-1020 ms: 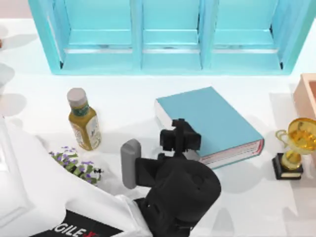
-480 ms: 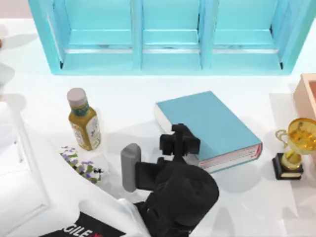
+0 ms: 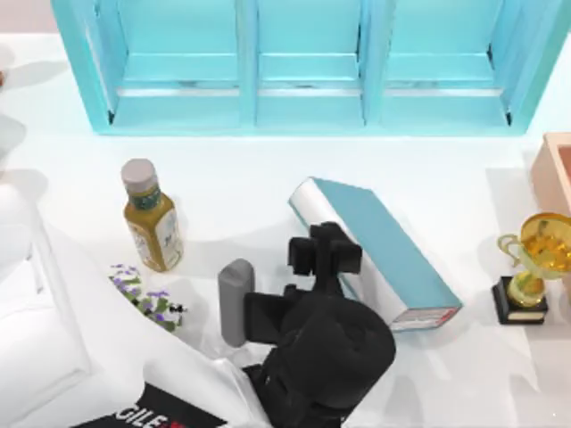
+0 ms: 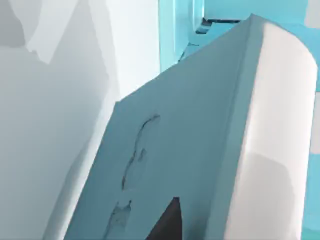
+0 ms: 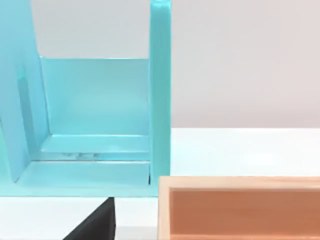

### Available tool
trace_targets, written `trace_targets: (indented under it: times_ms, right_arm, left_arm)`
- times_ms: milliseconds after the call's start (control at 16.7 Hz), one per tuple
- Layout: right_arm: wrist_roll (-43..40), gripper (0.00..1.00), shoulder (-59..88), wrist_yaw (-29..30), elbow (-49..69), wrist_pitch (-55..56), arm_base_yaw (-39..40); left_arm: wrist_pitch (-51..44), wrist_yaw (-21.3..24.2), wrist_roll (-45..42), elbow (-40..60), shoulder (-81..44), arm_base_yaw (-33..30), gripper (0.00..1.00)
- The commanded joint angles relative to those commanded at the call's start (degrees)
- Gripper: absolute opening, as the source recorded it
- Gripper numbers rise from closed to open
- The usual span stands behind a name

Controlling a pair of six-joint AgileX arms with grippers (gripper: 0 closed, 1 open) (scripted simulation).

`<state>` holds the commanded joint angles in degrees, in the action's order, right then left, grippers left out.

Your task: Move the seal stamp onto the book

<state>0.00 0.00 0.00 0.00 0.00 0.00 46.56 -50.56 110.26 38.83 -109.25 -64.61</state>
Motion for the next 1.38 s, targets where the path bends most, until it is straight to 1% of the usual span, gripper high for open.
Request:
trace_targets:
  times_ms: [180, 240, 780, 900, 1020, 1140, 1380]
  right_arm:
    - [0.0, 1.0, 0.0, 0.0, 0.0, 0.0, 0.0]
    - [0.0, 1.0, 0.0, 0.0, 0.0, 0.0, 0.0]
    - [0.0, 1.0, 0.0, 0.0, 0.0, 0.0, 0.0]
    - [0.0, 1.0, 0.0, 0.0, 0.0, 0.0, 0.0]
    - [0.0, 1.0, 0.0, 0.0, 0.0, 0.0, 0.0]
    - [0.0, 1.0, 0.0, 0.0, 0.0, 0.0, 0.0]
    - [0.0, 1.0, 0.0, 0.0, 0.0, 0.0, 0.0]
  left_arm:
    - [0.0, 0.0, 0.0, 0.0, 0.0, 0.0, 0.98]
    - [0.0, 0.0, 0.0, 0.0, 0.0, 0.0, 1.0]
    - [-0.2, 0.0, 0.13, -0.08, -0.04, -0.13, 1.0]
    - [-2.2, -0.44, 2.07, 0.18, 0.43, -1.86, 1.0]
    - [-6.62, -1.74, 6.36, 0.57, 1.25, -5.16, 1.0]
    - [-13.4, -3.99, 12.49, 0.95, 2.33, -9.37, 1.0]
    - [-32.33, -10.82, 27.32, 1.43, 4.94, -18.62, 1.0]
